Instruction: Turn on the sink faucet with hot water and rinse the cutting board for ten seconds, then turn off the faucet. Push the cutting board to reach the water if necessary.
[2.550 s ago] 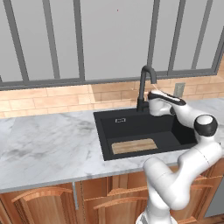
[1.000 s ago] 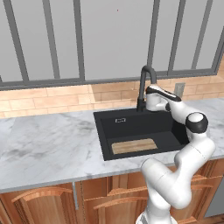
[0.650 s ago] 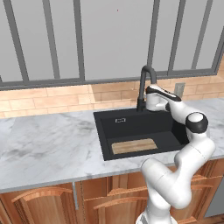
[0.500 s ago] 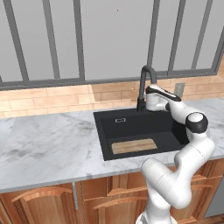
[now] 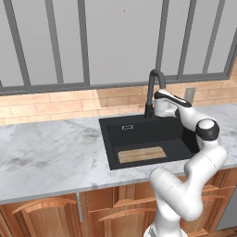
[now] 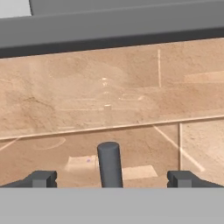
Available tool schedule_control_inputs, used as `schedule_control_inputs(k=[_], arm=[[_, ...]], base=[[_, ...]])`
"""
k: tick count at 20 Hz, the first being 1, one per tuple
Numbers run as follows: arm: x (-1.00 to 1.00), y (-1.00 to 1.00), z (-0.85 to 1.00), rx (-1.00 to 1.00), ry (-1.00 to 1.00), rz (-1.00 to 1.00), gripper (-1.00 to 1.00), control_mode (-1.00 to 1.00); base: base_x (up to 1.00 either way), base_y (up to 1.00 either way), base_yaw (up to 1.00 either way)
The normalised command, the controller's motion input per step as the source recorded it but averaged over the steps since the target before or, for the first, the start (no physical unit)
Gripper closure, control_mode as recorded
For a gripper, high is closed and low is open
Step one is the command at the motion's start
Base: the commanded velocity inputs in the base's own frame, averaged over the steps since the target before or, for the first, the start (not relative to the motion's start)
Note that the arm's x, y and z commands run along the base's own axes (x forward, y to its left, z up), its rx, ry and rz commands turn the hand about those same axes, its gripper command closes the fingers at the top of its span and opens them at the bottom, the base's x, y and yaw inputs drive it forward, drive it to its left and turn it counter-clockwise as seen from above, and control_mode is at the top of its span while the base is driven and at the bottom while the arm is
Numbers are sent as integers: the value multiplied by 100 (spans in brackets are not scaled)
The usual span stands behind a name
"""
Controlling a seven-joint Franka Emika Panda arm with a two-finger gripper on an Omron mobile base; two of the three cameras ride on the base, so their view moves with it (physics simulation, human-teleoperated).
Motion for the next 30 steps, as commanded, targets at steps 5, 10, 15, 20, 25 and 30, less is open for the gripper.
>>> schedule_control_inputs(k=[5, 10, 15, 20, 25, 30], arm=[[5, -6, 0, 0, 0, 0, -100, -100], [0, -6, 0, 0, 0, 0, -100, -100], [0, -7, 0, 0, 0, 0, -100, -100], [0, -12, 0, 0, 0, 0, -100, -100], [0, -11, 0, 0, 0, 0, -100, -100], [0, -7, 0, 0, 0, 0, -100, -100]], base=[[0, 0, 0], [0, 0, 0], [0, 0, 0], [0, 0, 0], [0, 0, 0], [0, 0, 0]])
